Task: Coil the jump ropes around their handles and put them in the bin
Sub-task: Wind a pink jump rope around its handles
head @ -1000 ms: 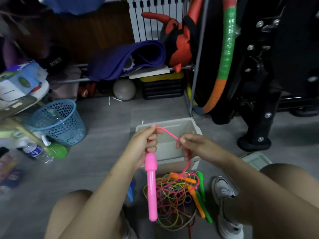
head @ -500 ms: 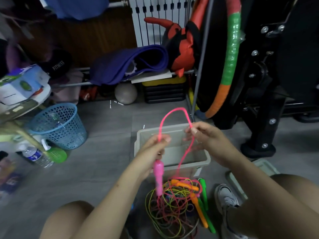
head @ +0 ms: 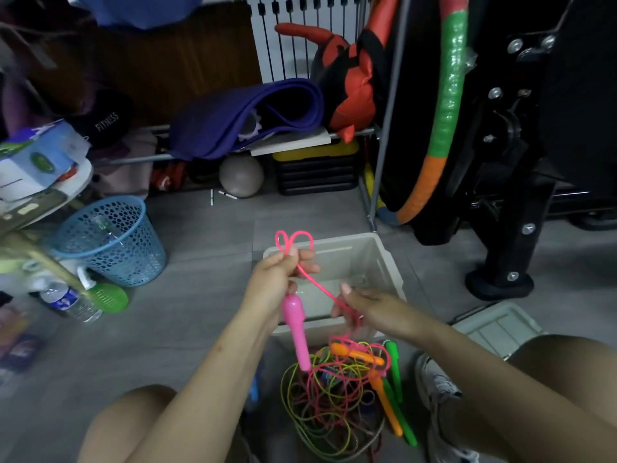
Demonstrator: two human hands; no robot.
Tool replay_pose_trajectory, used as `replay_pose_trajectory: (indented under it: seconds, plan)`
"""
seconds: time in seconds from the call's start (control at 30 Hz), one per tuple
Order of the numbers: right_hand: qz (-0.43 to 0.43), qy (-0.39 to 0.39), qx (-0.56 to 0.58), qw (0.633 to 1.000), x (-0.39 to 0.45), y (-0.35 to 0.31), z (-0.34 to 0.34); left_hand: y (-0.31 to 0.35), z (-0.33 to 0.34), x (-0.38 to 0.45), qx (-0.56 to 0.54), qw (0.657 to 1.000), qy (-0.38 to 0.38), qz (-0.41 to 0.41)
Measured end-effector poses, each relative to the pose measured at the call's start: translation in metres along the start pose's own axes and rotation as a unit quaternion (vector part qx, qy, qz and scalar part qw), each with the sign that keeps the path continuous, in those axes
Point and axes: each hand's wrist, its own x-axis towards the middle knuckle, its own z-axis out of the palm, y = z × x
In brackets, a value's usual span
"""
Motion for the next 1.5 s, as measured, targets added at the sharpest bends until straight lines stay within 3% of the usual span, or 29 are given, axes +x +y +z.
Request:
replay_pose_trajectory:
  seconds: [0.07, 0.13, 0.2, 0.23, 0.27, 0.33, 0.37, 0.5, 0.57, 0.7, 0.8, 0.93, 1.03, 1.13, 1.27, 1.4, 1.43, 1.5]
  plan:
    - [-0.007, -0.034, -0.117, 0.993, -0.003, 0.004, -0.018, 0.006, -0.008, 0.003, -0.089, 0.995, 0.032, 0.001]
    - [0.032, -0.133, -0.309, 0.941, -0.005, 0.009, -0.036, 0.011, -0.019, 0.009, -0.199, 0.979, 0.04, -0.006]
    - [0.04, -0.174, -0.412, 0.893, -0.007, 0.014, -0.05, 0.015, -0.029, 0.013, -0.179, 0.982, 0.056, -0.02]
    - [0.024, -0.162, -0.403, 0.9, -0.009, 0.012, -0.054, 0.013, -0.032, 0.015, -0.113, 0.991, 0.071, -0.019]
    - [0.006, -0.128, -0.345, 0.93, -0.01, 0.009, -0.057, 0.011, -0.032, 0.014, -0.029, 0.997, 0.077, -0.012]
    - [-0.03, -0.049, -0.133, 0.989, -0.011, -0.001, -0.058, 0.008, -0.026, 0.008, 0.111, 0.993, 0.045, -0.013]
    - [-0.053, -0.019, -0.022, 0.998, -0.012, -0.007, -0.056, 0.008, -0.021, 0.001, 0.138, 0.99, 0.007, -0.019]
    - [-0.118, 0.062, 0.211, 0.968, -0.006, -0.023, -0.044, -0.001, -0.001, -0.018, 0.146, 0.97, -0.197, 0.001]
    - [-0.137, 0.086, 0.275, 0.948, 0.0, -0.027, -0.041, -0.011, 0.01, -0.021, 0.131, 0.962, -0.238, -0.014]
    - [-0.166, 0.137, 0.313, 0.925, 0.008, -0.03, -0.037, -0.024, 0.023, -0.025, 0.165, 0.953, -0.25, -0.036]
    - [-0.149, 0.2, 0.281, 0.927, 0.013, -0.025, -0.037, -0.023, 0.023, -0.021, 0.169, 0.966, -0.19, -0.049]
    - [-0.067, 0.26, 0.135, 0.954, 0.017, -0.009, -0.03, -0.022, 0.018, -0.01, -0.025, 0.994, -0.07, -0.081]
    - [0.052, 0.139, 0.156, 0.977, 0.017, 0.0, -0.011, -0.016, 0.016, -0.005, -0.211, 0.97, -0.049, -0.107]
    - [0.111, -0.039, 0.17, 0.978, 0.015, 0.003, 0.01, -0.013, 0.013, -0.001, -0.267, 0.959, -0.027, -0.091]
    - [0.105, -0.075, 0.192, 0.973, 0.008, 0.008, 0.009, -0.005, -0.003, 0.006, -0.279, 0.959, 0.022, -0.045]
    - [0.014, -0.063, -0.02, 0.998, 0.0, 0.003, -0.013, -0.012, -0.023, 0.015, -0.03, 0.996, 0.089, 0.007]
    - [0.004, -0.056, -0.122, 0.991, 0.0, 0.003, -0.021, -0.015, -0.029, 0.017, 0.025, 0.994, 0.103, 0.006]
    - [0.019, -0.049, -0.359, 0.932, 0.001, 0.004, -0.039, -0.02, -0.036, 0.02, 0.069, 0.991, 0.111, -0.01]
